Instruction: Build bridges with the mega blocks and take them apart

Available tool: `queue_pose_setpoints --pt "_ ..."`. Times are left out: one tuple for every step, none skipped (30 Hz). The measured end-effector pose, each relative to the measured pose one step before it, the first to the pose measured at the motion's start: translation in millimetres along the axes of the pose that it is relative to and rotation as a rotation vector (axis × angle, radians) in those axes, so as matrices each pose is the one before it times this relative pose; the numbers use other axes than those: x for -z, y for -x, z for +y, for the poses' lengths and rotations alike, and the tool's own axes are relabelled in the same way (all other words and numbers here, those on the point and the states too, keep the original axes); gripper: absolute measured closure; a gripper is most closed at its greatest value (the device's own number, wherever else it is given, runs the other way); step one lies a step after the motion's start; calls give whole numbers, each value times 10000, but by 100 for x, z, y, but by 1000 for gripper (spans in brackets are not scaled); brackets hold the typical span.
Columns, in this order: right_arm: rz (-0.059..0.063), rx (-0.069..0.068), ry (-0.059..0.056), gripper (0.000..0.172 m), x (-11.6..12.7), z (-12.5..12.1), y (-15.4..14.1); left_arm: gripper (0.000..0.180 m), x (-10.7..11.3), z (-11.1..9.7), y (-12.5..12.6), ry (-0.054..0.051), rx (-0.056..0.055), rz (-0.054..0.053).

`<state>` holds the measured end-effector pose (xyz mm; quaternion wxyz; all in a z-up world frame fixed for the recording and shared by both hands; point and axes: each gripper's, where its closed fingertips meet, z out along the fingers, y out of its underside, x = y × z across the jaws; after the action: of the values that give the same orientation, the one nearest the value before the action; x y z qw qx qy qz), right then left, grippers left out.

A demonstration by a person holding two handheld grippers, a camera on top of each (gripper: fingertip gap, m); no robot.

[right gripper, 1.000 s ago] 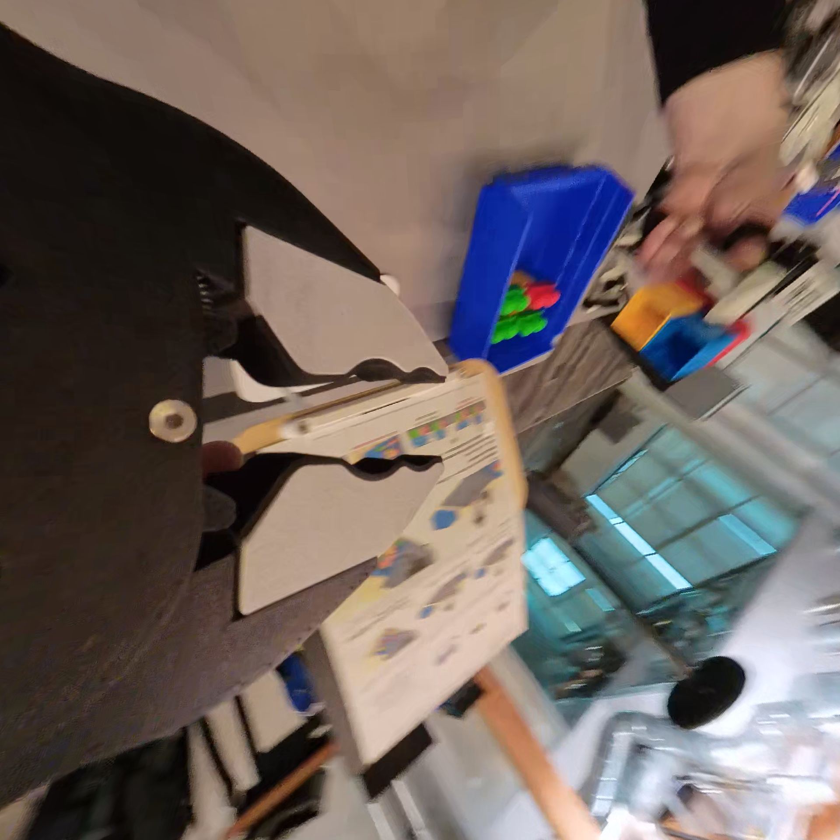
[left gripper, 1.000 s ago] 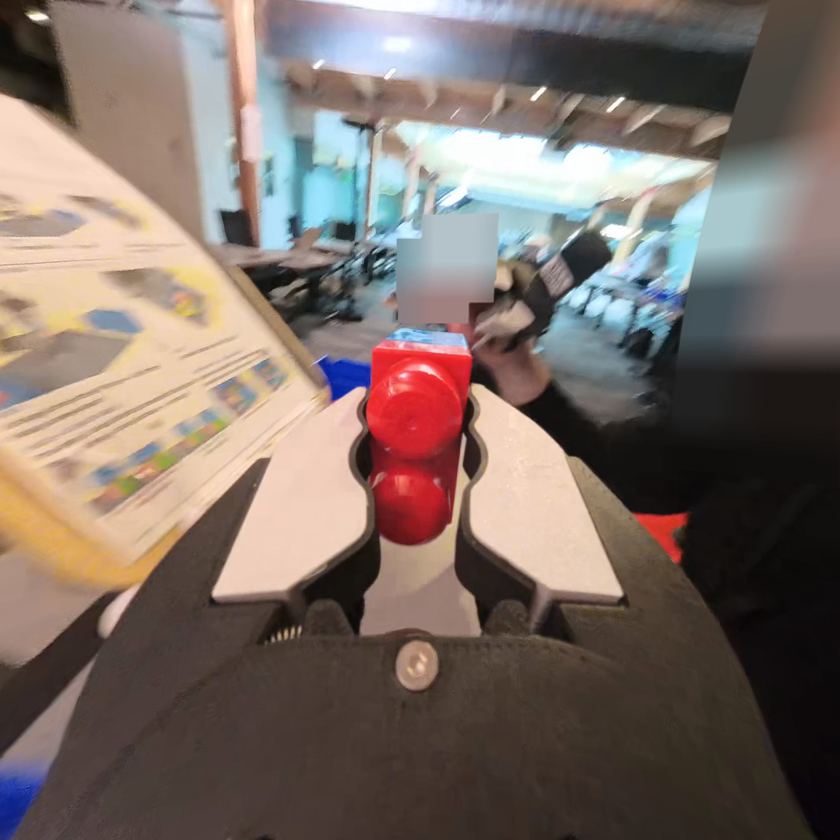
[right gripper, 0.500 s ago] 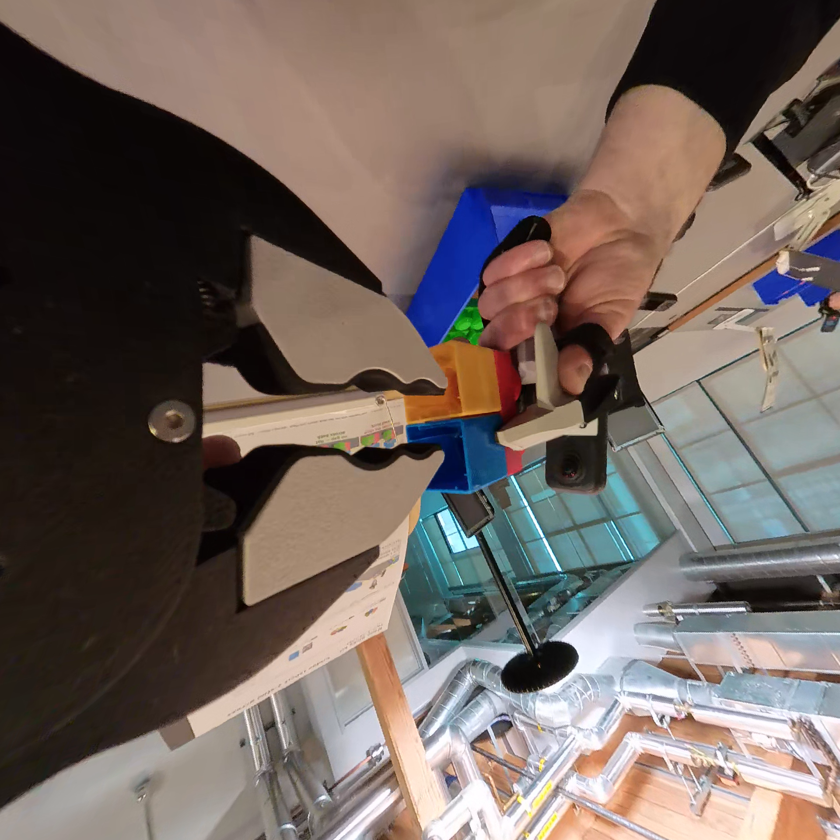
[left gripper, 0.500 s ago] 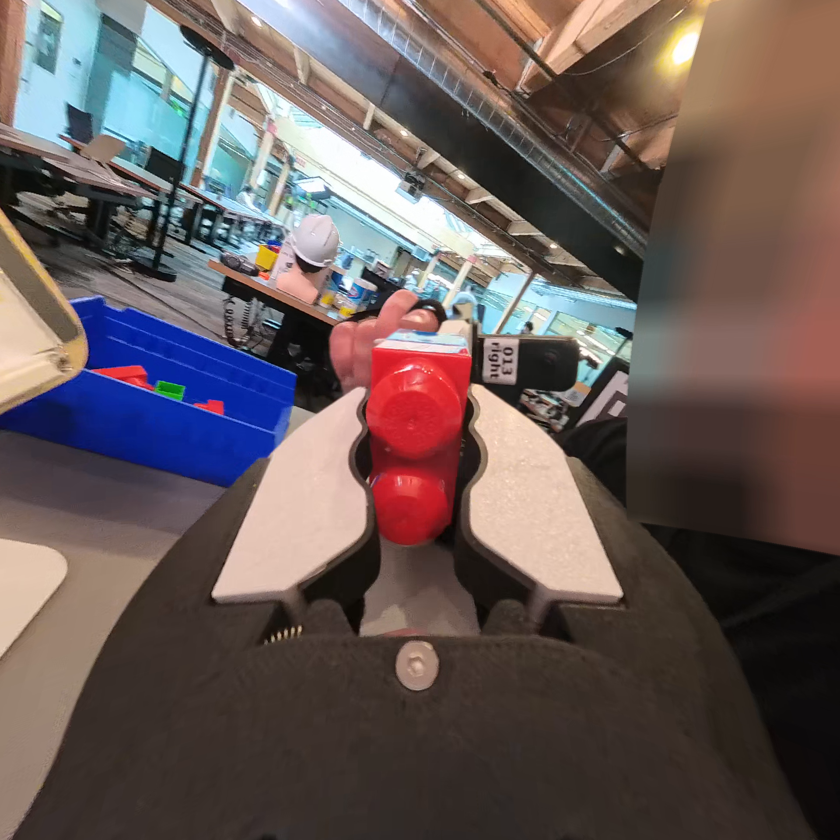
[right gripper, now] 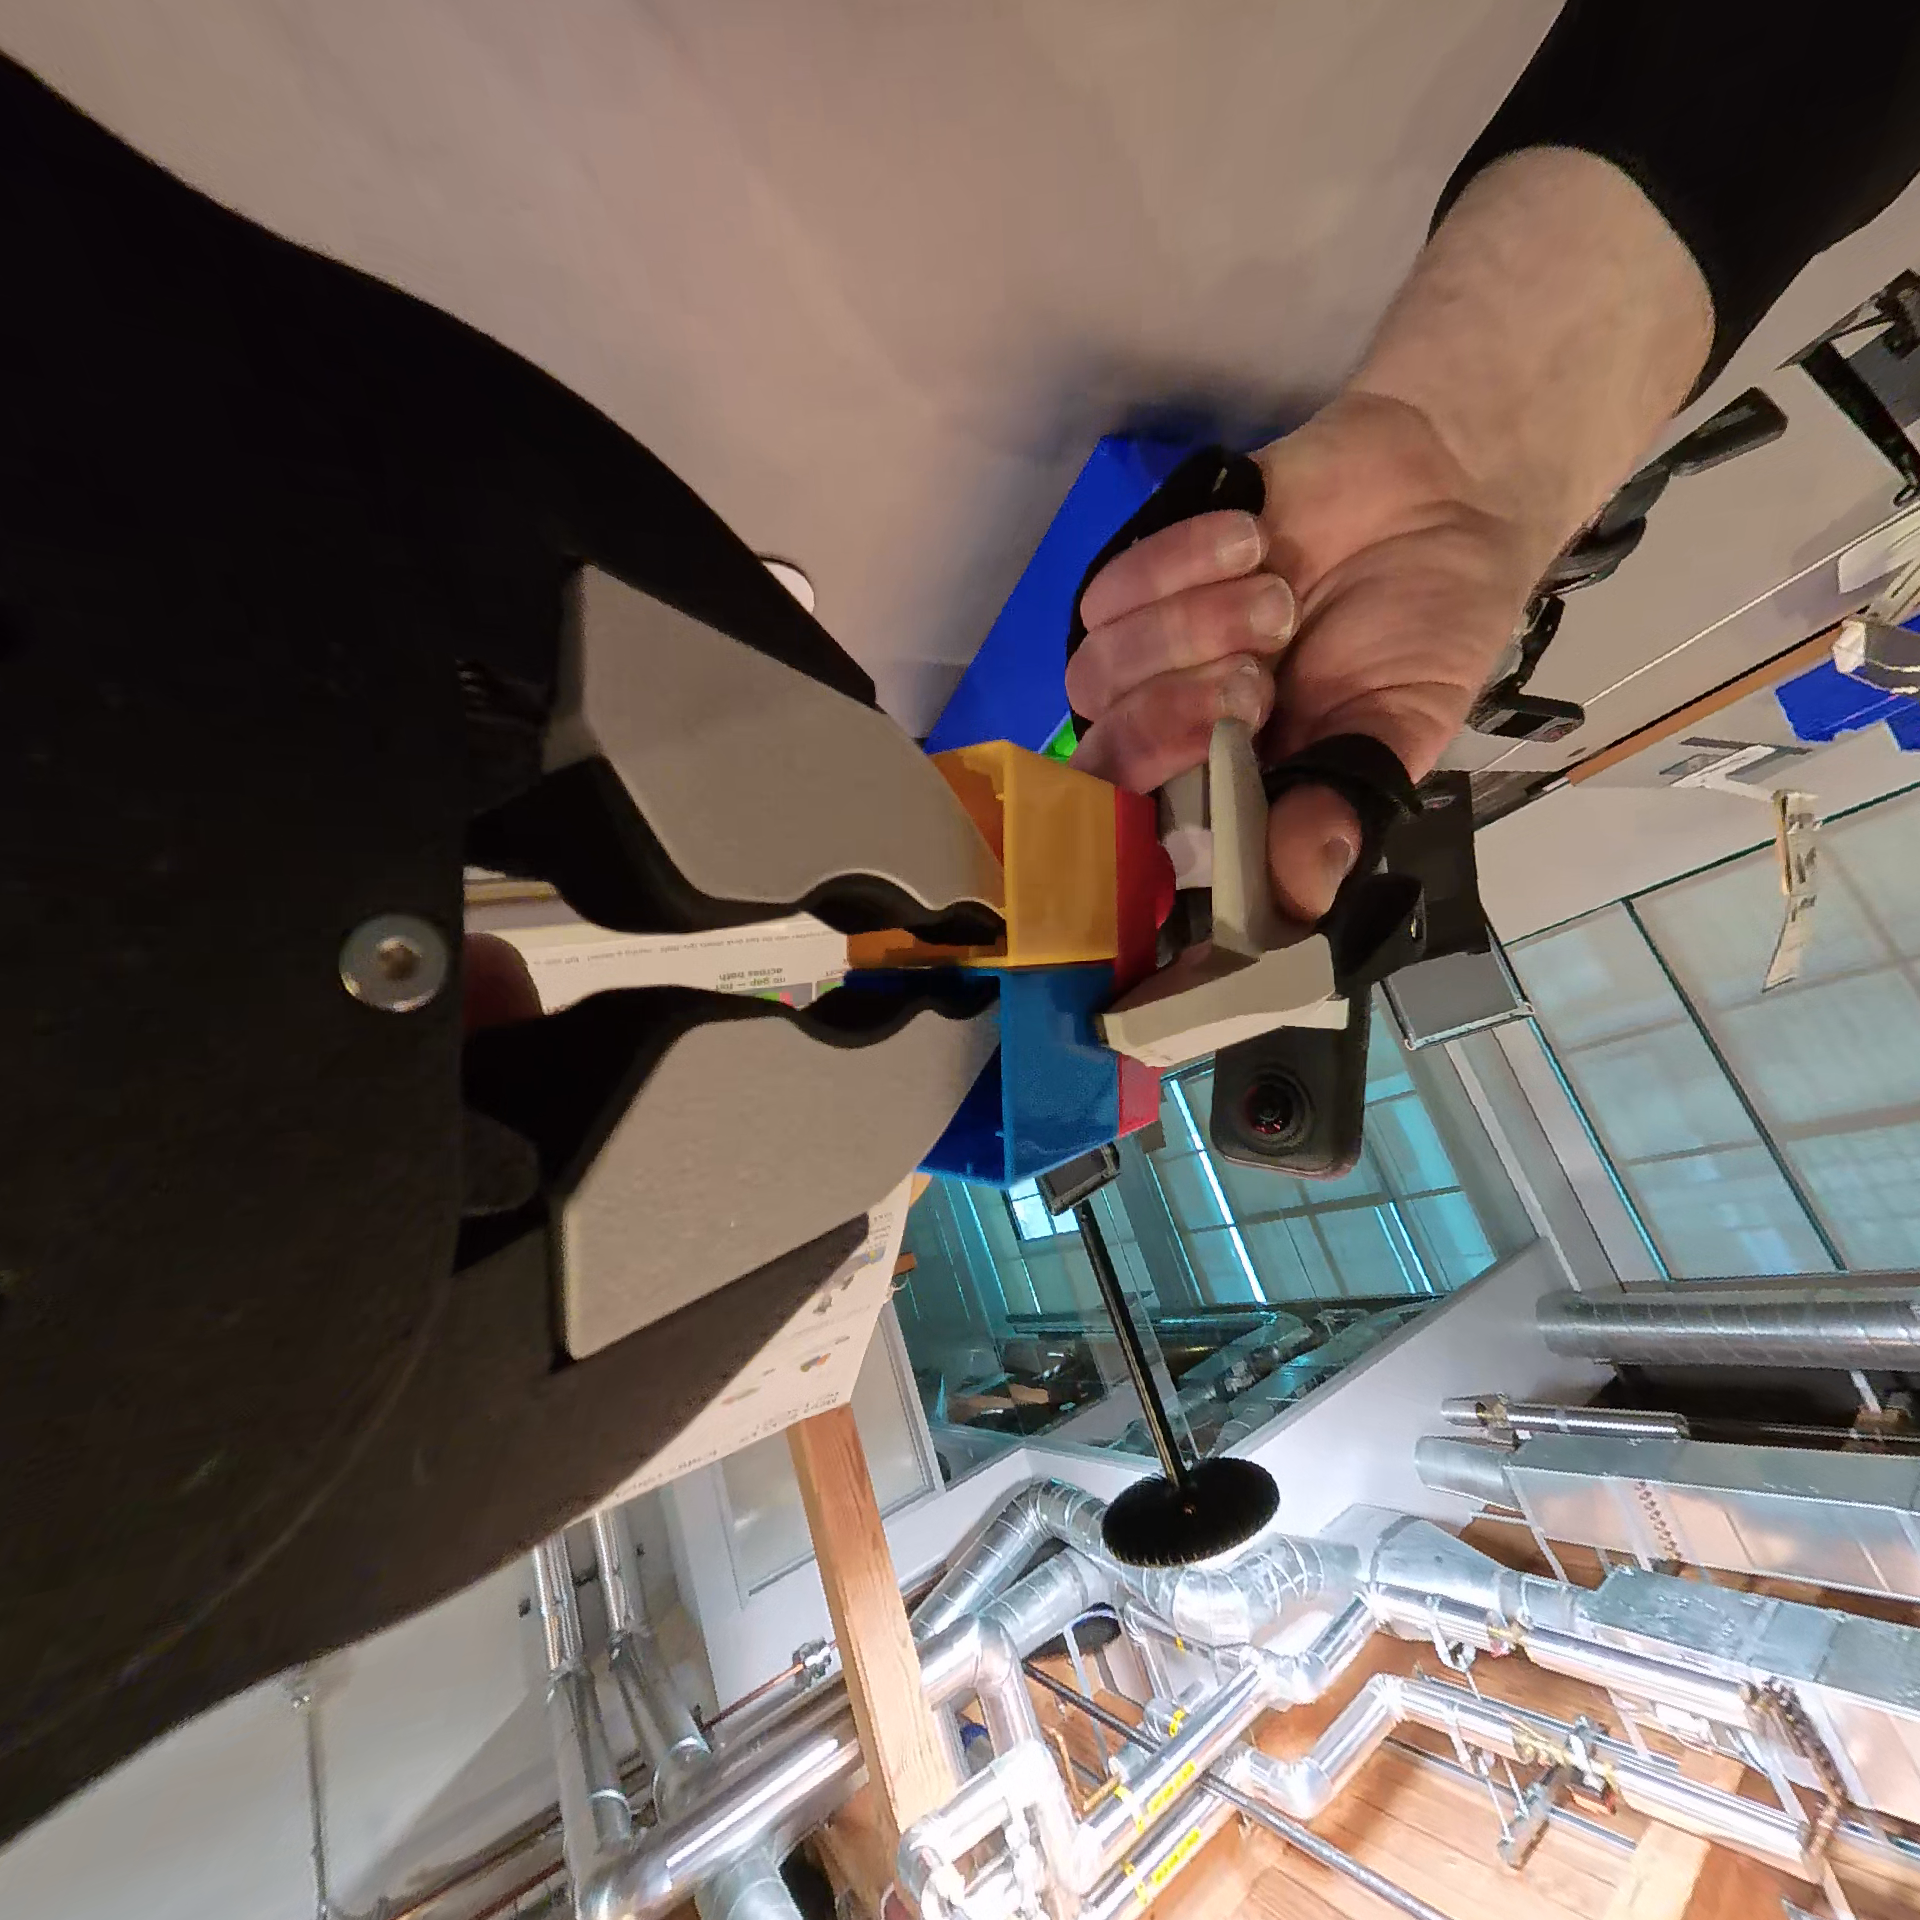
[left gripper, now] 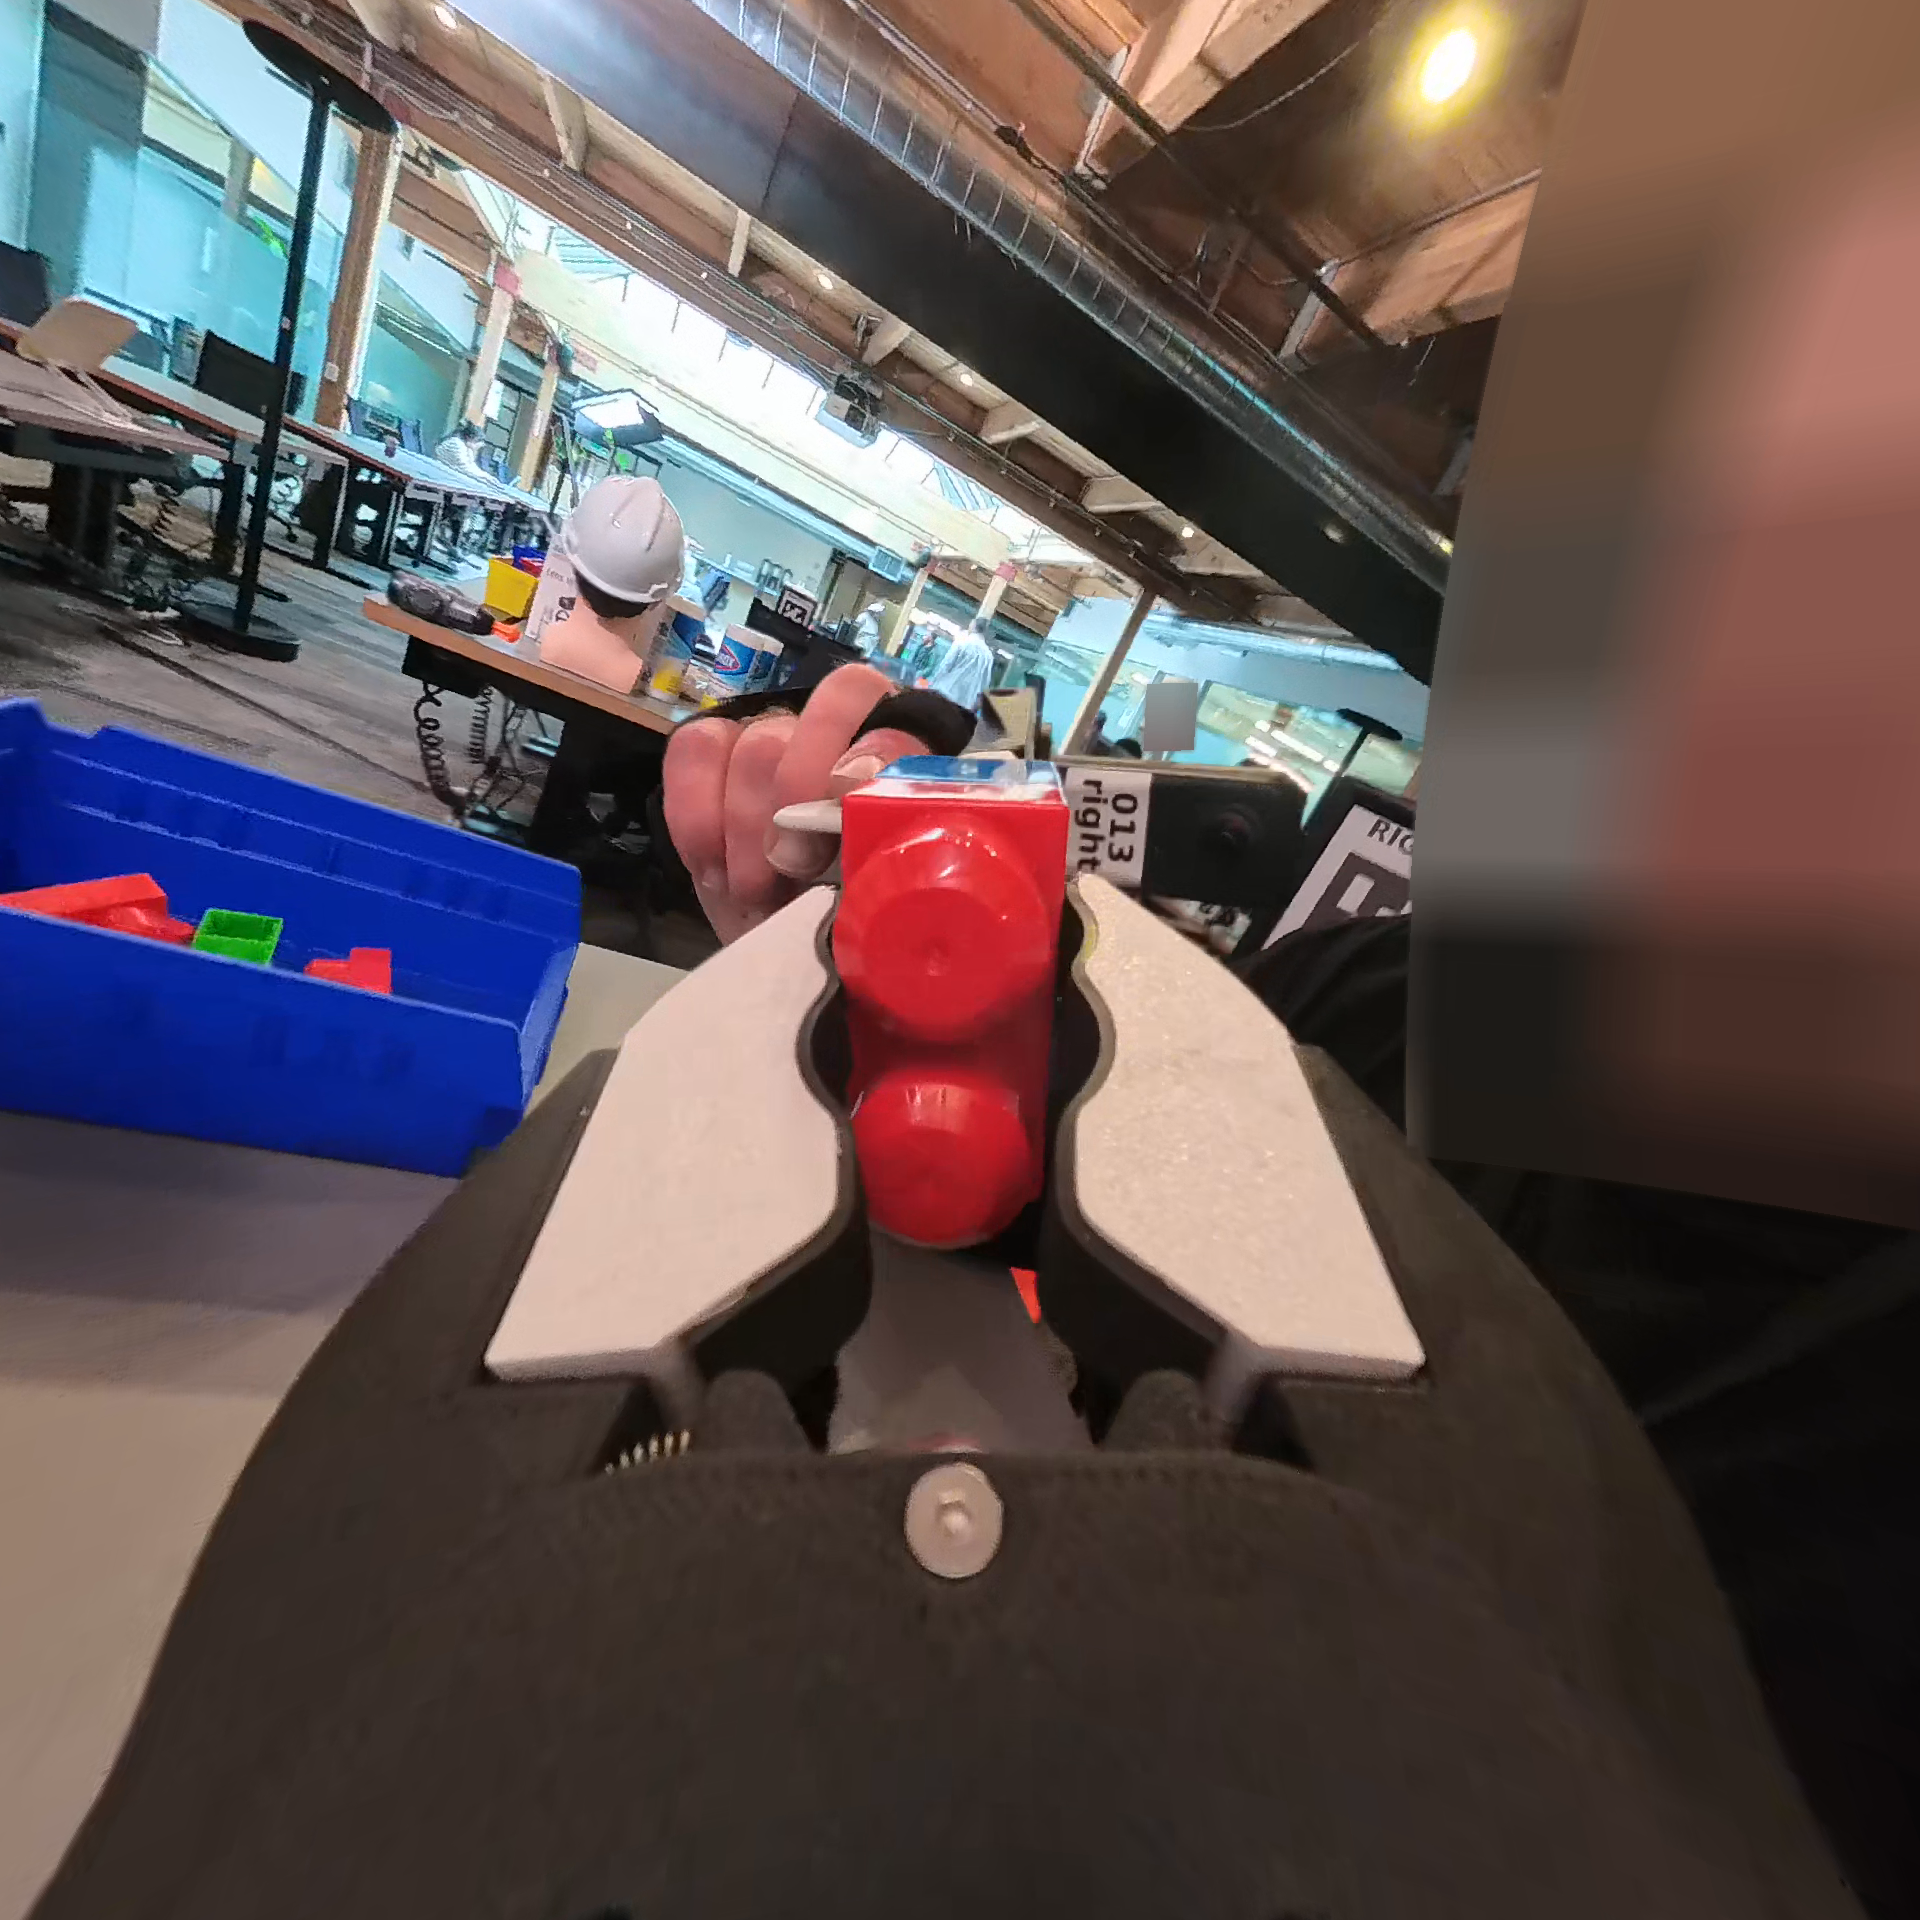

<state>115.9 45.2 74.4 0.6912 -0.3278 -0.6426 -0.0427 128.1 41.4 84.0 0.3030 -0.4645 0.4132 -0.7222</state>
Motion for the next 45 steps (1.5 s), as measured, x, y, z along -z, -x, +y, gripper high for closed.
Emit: queue_pose_setpoints --pt "19 138 -16 166 249 -362 -117 145 -201 -46 -449 98 -271 -90" --pt "66 212 11 166 240 -369 -144 144 -180 -94 -501 52 -251 -58" --pt "32 188 45 166 254 -359 -124 144 -148 -34 -478 62 -139 2" --pt "86 117 23 166 421 -341 -300 144 199 -411 -435 -160 -86 47" --pt "344 -103 -114 167 935 -335 -1027 144 1176 -1414 -38 -660 -5 -95" --pt "421 -170 -75 167 1380 -157 -1606 144 1790 -1824 346 -663 -89 -293" --pt "297 63 107 167 1453 115 -1490 143 1493 -1209 476 -128 -474 -470" --pt "427 250 237 167 1336 295 -1441 143 832 -502 288 158 -488 -425" --pt "316 96 218 167 1099 303 -1194 144 297 -407 -197 -29 -173 -81" --pt "141 -22 183 167 838 341 -890 144 -69 -126 -345 64 -67 18" --pt "49 -20 380 167 549 826 -617 144 -235 151 -190 211 -173 -83" --pt "50 79 609 166 301 1481 -423 144 -294 411 16 367 -260 -211" --pt "51 -33 649 167 105 1873 -375 144 -244 303 -168 265 -142 -30" --pt "14 -224 632 167 -82 2148 -351 144 -150 95 -273 81 -11 123" --pt "-200 -393 716 166 -312 2484 -112 144 -157 391 -195 305 -100 90" --pt "-15 -344 697 166 -412 2642 -280 144 -52 229 84 172 -217 -121" --pt "71 -313 530 166 -487 2475 -340 144 31 5 171 9 -53 -131" --pt "-332 -574 548 166 -666 2379 131 144 96 -33 130 -8 68 -33" --pt "-302 -568 695 166 -795 2514 122 144 122 2 228 19 44 -64" --pt "183 -203 773 166 -816 2574 -413 144 123 37 287 15 17 -95" --pt "-140 -179 734 165 -860 2340 77 144 73 50 206 9 48 -25" --pt "-770 -452 645 165 -926 2059 862 144 7 114 157 47 51 -1" --pt "-628 -492 737 165 -973 2086 650 144 -39 217 241 113 22 -69" --pt "-215 -135 703 165 -1000 1960 204 144 -66 316 350 149 11 -132" --pt "-484 -86 690 165 -1052 1813 662 144 -79 279 273 113 51 -48" --pt "-819 -292 787 165 -1070 1797 1102 144 -73 183 246 20 64 -11" --pt "-308 -192 757 165 -1013 1623 344 144 -64 202 264 30 67 -16" --pt "-181 -49 559 165 -872 1271 201 144 -71 231 263 48 73 -7" --pt "-619 -216 424 164 -787 1041 780 144 -50 230 289 47 82 -17" --pt "-650 -490 499 164 -778 1162 674 144 -13 188 327 36 64 -60" --pt "-363 -598 601 159 -785 1252 189 144 2 124 252 9 57 -15" --pt "-418 -509 589 134 -736 1146 279 144 8 118 150 5 84 41" --pt "-44 -473 540 111 -499 1008 -261 144 1 70 214 -13 58 -16" --pt "71 -289 279 103 -73 541 -359 144 -4 91 259 -3 38 -60" --pt "276 -130 -159 102 468 -150 -516 144 -42 152 173 28 55 7" --pt "292 -88 -361 103 953 -577 -417 144 -89 205 156 57 62 34" --pt "407 75 -424 104 1326 -816 -372 144 -70 124 221 2 48 -22" --pt "437 208 -457 107 1551 -1050 -201 144 -96 165 131 41 49 24" --pt "333 309 -646 110 1715 -1519 134 144 -145 243 7 108 37 84" --pt "277 442 -873 115 1833 -2073 395 144 -171 220 7 88 53 64" --pt "259 616 -1207 121 1925 -2816 636 144 -174 111 32 3 56 32" --pt "85 618 -1388 131 1820 -3297 1001 144 -176 110 -82 -6 93 120" --pt "-147 479 -1276 137 1405 -3414 1308 144 -192 48 -142 -56 134 179" --pt "-204 424 -1158 138 913 -3457 1429 144 -211 28 -189 -104 177 231" --pt "-170 568 -1185 139 470 -3487 1590 144 -283 198 -144 -6 181 218"
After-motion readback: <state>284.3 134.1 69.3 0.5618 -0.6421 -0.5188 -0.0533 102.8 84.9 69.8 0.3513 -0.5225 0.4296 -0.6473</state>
